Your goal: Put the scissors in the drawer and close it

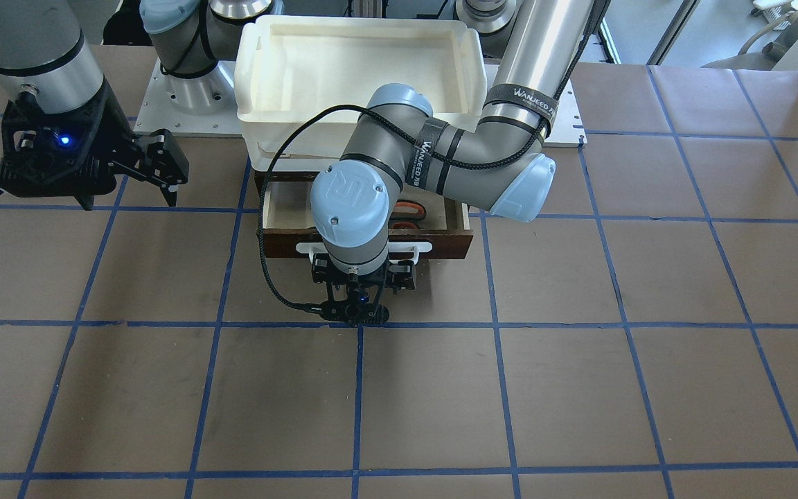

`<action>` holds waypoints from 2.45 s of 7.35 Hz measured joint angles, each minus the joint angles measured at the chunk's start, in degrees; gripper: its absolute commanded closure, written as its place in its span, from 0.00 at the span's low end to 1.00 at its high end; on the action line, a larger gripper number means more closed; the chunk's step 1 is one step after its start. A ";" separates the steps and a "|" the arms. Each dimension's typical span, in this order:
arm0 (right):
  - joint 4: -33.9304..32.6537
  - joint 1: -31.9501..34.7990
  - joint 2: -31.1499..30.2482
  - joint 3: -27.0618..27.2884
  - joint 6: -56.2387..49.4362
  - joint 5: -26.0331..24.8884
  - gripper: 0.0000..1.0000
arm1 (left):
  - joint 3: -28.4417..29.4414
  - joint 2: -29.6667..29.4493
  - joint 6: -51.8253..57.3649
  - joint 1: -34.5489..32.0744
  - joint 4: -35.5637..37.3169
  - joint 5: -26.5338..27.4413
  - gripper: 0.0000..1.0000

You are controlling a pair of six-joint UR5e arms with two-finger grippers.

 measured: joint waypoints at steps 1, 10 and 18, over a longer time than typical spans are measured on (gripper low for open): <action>-0.03 -0.02 0.00 0.00 0.03 0.22 0.00 | -1.06 0.51 0.04 -0.07 -0.36 -0.05 0.00; -0.27 -0.02 0.09 0.00 0.18 0.16 0.00 | -7.25 4.85 -0.56 -2.88 -8.47 0.54 0.00; -0.02 -0.13 -0.16 0.00 0.35 -0.08 0.00 | -1.38 6.82 0.07 -0.13 5.94 4.73 0.00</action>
